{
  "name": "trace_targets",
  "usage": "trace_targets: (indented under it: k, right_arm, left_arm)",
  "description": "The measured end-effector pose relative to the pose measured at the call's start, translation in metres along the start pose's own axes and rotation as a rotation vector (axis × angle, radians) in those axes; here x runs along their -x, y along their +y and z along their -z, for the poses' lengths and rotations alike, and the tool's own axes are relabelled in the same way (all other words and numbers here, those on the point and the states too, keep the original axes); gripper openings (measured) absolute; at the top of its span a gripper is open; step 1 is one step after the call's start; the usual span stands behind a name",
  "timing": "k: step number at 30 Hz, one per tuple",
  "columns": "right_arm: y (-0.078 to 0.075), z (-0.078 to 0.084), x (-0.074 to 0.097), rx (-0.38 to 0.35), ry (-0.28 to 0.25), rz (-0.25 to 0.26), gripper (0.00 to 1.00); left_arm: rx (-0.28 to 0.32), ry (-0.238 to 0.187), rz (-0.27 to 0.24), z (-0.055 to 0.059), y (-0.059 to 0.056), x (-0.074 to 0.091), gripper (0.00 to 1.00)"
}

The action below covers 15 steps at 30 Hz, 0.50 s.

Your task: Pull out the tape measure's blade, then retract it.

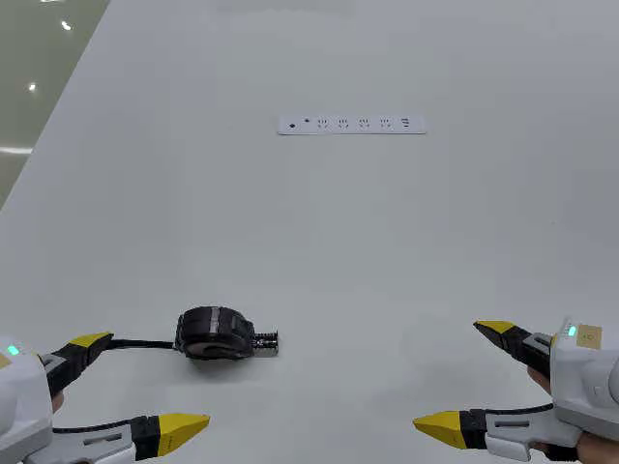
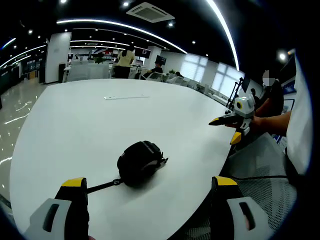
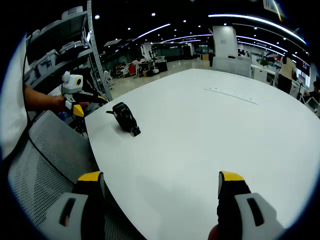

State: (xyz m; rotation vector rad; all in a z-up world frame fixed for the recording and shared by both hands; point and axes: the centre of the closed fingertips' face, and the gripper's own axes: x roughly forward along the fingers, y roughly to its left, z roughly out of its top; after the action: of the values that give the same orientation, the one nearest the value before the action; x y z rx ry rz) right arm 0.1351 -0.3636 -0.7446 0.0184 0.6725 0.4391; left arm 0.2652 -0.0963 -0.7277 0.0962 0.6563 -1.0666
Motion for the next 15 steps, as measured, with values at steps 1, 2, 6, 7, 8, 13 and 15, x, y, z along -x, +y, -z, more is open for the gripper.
trace_targets:
  k: [1, 2, 6, 7, 8, 13, 15]
  right_arm:
    - [0.0006, -0.0006, 0.0002, 0.0, -0.001, 0.0, 0.96]
    - [0.0008, -0.0011, 0.0002, -0.001, -0.002, -0.001, 0.96]
    - [0.0008, -0.0021, 0.0007, 0.004, -0.003, -0.002, 0.96]
    - [0.0006, -0.0022, 0.0008, 0.004, -0.004, -0.001, 0.96]
    - [0.0002, -0.0025, 0.0012, 0.005, -0.004, -0.001, 0.96]
    - [-0.0005, -0.0027, 0.0016, 0.007, -0.005, 0.0, 0.96]
    - [0.0009, -0.0032, 0.0015, 0.005, -0.006, -0.002, 0.96]
  left_arm:
    - [0.001, 0.0, 0.001, -0.0001, -0.0001, 0.0, 1.0]
    - [0.002, 0.0, 0.001, -0.0002, 0.0002, -0.0002, 1.0]
    - [0.001, 0.001, 0.001, -0.001, 0.0004, -0.0004, 1.0]
    - [0.001, 0.0, 0.001, -0.0012, 0.0001, -0.0003, 1.0]
    - [0.001, -0.001, 0.001, -0.0018, 0.0, -0.0005, 1.0]
    - [0.002, -0.004, 0.003, -0.0028, -0.0011, -0.0003, 1.0]
    - [0.002, -0.003, 0.003, -0.0024, -0.0015, -0.0005, 1.0]
